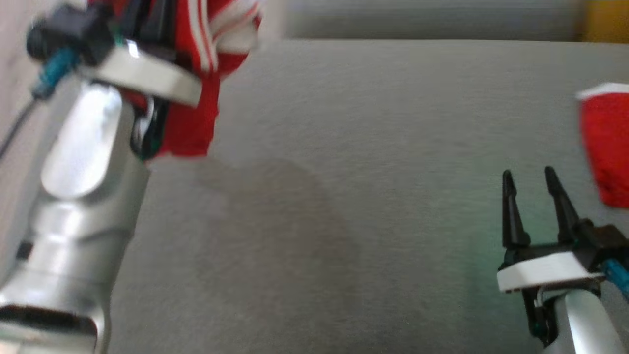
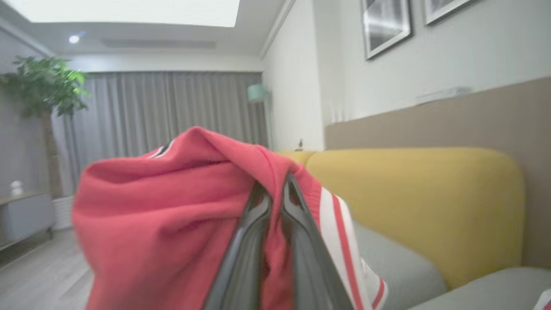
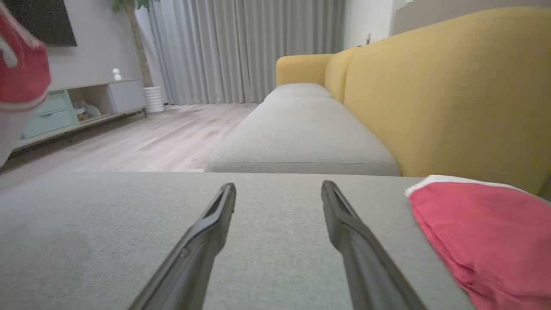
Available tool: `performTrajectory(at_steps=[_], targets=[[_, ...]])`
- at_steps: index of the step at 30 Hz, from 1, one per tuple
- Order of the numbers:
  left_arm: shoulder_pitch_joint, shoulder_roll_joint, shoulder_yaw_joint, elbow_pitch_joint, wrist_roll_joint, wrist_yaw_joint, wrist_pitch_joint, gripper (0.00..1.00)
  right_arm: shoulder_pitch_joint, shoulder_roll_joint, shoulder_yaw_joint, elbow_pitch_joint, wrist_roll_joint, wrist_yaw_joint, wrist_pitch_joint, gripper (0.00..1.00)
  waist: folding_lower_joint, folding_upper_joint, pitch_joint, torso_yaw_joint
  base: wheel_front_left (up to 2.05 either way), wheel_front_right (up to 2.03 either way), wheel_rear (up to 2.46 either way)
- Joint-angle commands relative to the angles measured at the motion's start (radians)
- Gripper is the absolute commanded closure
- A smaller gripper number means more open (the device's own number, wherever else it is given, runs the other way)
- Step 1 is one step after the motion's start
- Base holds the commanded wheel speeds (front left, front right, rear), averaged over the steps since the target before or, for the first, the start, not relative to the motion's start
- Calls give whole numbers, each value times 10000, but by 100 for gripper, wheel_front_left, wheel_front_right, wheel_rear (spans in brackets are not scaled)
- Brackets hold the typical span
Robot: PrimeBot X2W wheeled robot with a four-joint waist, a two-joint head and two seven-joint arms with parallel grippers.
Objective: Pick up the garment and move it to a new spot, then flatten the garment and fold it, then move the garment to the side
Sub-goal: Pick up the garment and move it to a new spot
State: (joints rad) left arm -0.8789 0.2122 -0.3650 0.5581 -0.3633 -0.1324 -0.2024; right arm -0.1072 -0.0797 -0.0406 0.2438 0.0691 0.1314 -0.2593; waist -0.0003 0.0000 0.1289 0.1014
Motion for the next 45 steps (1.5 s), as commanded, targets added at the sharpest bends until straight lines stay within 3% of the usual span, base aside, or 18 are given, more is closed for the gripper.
performTrajectory(at_steps=[1, 5, 8, 13, 20, 21, 22, 25, 28, 38, 45], targets=[[-1047, 341, 119, -701, -273, 19, 148, 100, -100, 26, 247, -418, 49, -7, -24, 0, 3, 0, -1185, -1681, 0, 0, 0], [-1562, 349, -137, -1324, -874, 18, 646, 100, 3, 115, 281, -675, 132, -7, -24, 0, 3, 0, -1228, -2567, 0, 0, 0], [-1561, 56, -103, -1445, -1397, 18, 935, 100, -43, 177, 312, -847, 148, -7, -24, 0, 3, 0, -1070, -3115, 0, 0, 0], [-707, -319, -571, -899, -1728, 19, 1291, 100, -369, 274, 619, -1149, 154, -7, -24, 0, 3, 0, -89, -3972, 0, 0, 0], [918, -746, -1637, 968, -1337, 19, 24, 100, -847, 291, 1111, -1188, 599, -7, -24, 0, 3, 0, 1396, -4282, 0, 0, 0], [1101, -817, -1709, 1291, -1332, 18, -160, 64, -881, 291, 1174, -1164, 593, -7, -24, 0, 3, 0, 1510, -4253, 0, 0, 0], [1240, -864, -1786, 1555, -1284, 18, -322, 0, -905, 292, 1209, -1140, 600, -7, -24, 0, 3, 0, 1574, -4205, 0, 0, 0], [1650, -1031, -1815, 1978, -1205, 21, -561, 0, -859, 292, 1198, -1077, 528, -7, -24, 0, 3, 0, 1513, -3892, 0, 0, 0], [1982, -1099, -1529, 1510, -941, 125, -584, 0, -723, 293, 1132, -1018, 436, -7, -24, 0, 3, 0, 1299, -3544, 0, 0, 0], [6364, -1234, 484, -2129, 1127, 922, -592, 0, 724, 293, 891, -528, 191, -7, -24, 0, 3, 0, -875, -1740, 0, 0, 0], [8810, -1456, 1749, -4209, 2027, 1541, -593, 0, 1668, 294, 1106, -797, 250, -7, -24, 0, 3, 0, -1522, -983, 0, 0, 0]])
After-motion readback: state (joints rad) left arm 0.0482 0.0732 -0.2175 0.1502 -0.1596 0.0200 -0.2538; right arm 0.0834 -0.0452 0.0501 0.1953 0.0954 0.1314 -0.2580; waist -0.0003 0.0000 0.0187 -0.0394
